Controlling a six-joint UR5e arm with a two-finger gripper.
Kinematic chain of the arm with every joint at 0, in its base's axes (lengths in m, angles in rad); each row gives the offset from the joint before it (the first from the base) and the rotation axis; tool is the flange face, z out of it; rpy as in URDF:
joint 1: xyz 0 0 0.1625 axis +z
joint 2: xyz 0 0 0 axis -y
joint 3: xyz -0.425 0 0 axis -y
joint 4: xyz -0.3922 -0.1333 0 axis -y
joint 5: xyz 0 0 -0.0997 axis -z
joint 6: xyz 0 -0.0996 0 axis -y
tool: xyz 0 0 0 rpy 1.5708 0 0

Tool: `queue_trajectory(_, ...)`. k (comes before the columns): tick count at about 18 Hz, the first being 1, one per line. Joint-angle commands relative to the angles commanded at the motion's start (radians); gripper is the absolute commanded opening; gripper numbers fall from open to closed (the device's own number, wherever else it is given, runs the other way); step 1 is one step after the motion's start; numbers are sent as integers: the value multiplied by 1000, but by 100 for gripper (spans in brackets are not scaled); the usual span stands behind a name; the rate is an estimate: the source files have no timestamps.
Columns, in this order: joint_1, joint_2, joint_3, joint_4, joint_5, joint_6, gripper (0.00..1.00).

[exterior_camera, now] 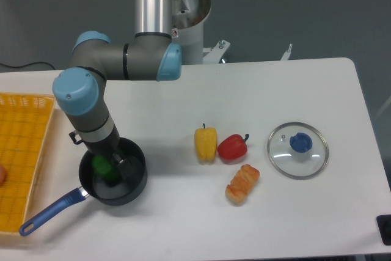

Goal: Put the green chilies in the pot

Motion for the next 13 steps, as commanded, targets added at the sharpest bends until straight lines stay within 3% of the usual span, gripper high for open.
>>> queue_trajectory(7,12,14,9,-6,27,-8,100)
queue_trajectory(13,78,58,-5,-26,40,26,100)
